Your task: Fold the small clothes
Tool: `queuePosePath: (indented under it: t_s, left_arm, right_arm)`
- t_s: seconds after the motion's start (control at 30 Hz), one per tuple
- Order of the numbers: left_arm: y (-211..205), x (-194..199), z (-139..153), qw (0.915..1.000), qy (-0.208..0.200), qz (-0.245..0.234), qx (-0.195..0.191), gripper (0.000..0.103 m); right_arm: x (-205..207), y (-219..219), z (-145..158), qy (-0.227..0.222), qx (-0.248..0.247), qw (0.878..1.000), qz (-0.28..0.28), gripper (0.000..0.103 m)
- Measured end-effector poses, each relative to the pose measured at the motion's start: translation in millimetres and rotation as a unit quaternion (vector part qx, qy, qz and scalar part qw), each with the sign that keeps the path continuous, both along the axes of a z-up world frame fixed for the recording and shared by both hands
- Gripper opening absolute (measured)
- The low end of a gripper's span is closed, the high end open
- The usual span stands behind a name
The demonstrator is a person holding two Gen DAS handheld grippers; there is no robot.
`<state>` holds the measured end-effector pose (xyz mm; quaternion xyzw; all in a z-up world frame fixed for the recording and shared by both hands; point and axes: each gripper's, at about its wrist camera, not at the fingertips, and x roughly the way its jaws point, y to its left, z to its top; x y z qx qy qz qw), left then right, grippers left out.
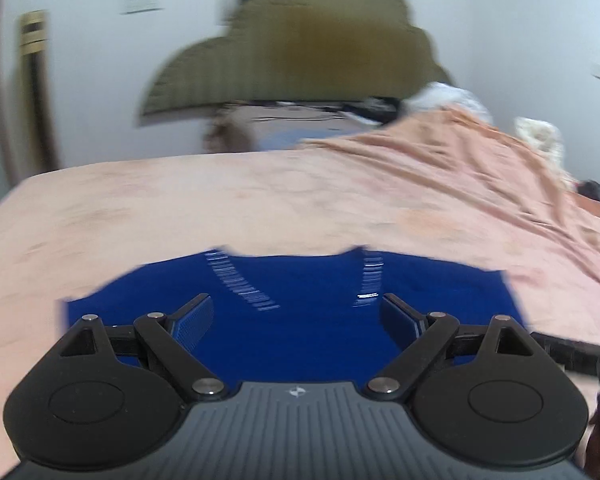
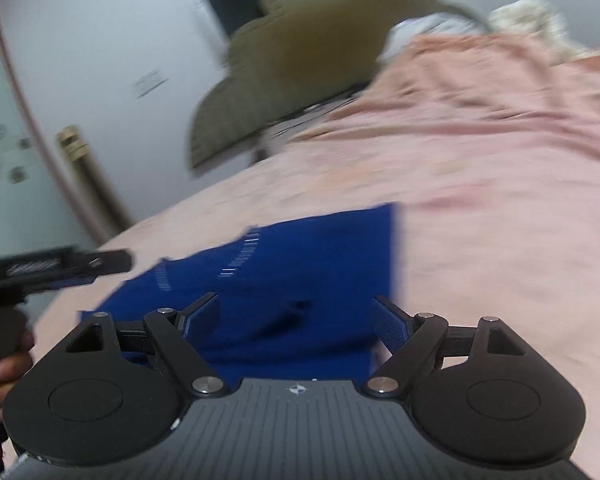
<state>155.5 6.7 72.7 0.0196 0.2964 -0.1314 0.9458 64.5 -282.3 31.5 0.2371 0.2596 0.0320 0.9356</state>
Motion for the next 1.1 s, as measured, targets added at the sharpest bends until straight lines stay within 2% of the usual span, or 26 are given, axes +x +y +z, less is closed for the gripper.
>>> queuePosePath:
  t_s: [0.1, 0.2, 0.27, 0.3, 0.37, 0.4, 0.43, 0.57, 0.7, 0.8, 0.87, 0.93, 1.0, 1.03, 1.1]
  left_arm:
    - [35.0, 3.3, -8.6, 0.9985, 0.009, 0.048, 0.023, 0.091]
    - [65.8, 9.5, -22.3, 0.9952, 0.034, 0.089, 0.023, 0.091]
    - [82.8, 13.6, -29.5, 0.9924, 0.047, 0.113, 0.006, 0.091]
    - [89.8, 14.1, -30.8, 0.9913, 0.049, 0.122, -0.004, 0.091]
    - [97.2, 16.1, -32.0, 0.9893, 0.048, 0.137, -0.012, 0.091]
    - [102.2, 14.9, -29.8, 0.9887, 0.043, 0.143, -0.014, 0.091]
    - [105.9, 14.7, -28.0, 0.9882, 0.038, 0.148, -0.013, 0.091]
    - [102.7, 19.4, -26.8, 0.9893, 0.028, 0.143, -0.001, 0.091]
    - [85.7, 32.1, -44.6, 0.9889, 0.033, 0.137, 0.049, 0.091]
    - [77.1, 42.1, -64.9, 0.9832, 0.054, 0.146, 0.096, 0.091]
    - [78.9, 43.0, -72.0, 0.9805, 0.062, 0.154, 0.105, 0.091]
    - [84.8, 41.6, -73.6, 0.9800, 0.069, 0.160, 0.096, 0.091]
    - [91.9, 39.5, -69.3, 0.9783, 0.078, 0.171, 0.088, 0.091]
    - [97.6, 36.5, -64.9, 0.9776, 0.080, 0.178, 0.079, 0.091]
    - [109.4, 26.7, -55.8, 0.9781, 0.077, 0.183, 0.062, 0.091]
  right_arm:
    - [42.2, 4.8, -11.2, 0.029, 0.020, 0.999, 0.013, 0.082]
    - [69.9, 5.1, -24.5, 0.057, 0.025, 0.998, 0.008, 0.076]
    - [82.5, 4.2, -31.0, 0.071, 0.022, 0.997, 0.008, 0.062]
    - [86.6, 6.6, -32.0, 0.075, 0.015, 0.997, 0.011, 0.049]
    - [89.4, 13.5, -31.2, 0.080, -0.015, 0.997, 0.013, 0.032]
    - [89.2, 17.3, -29.3, 0.080, -0.027, 0.996, 0.016, 0.015]
    - [85.1, 20.6, -26.9, 0.077, -0.035, 0.996, 0.018, 0.012]
    - [69.0, 16.9, -6.6, 0.039, -0.079, 0.996, -0.011, 0.011]
    - [66.2, 6.4, 3.5, 0.035, -0.130, 0.990, -0.043, 0.012]
    - [74.2, -3.4, -8.1, 0.081, -0.124, 0.988, -0.038, 0.028]
    - [66.6, -2.9, -9.2, 0.076, -0.136, 0.986, -0.060, 0.033]
    - [54.4, 0.4, -5.1, 0.051, -0.143, 0.986, -0.068, 0.040]
    - [52.2, 5.5, -5.8, 0.044, -0.145, 0.988, -0.035, 0.051]
    - [55.0, 8.3, -9.0, 0.054, -0.153, 0.987, -0.019, 0.058]
    - [63.3, 9.8, -19.4, 0.094, -0.174, 0.980, -0.017, 0.059]
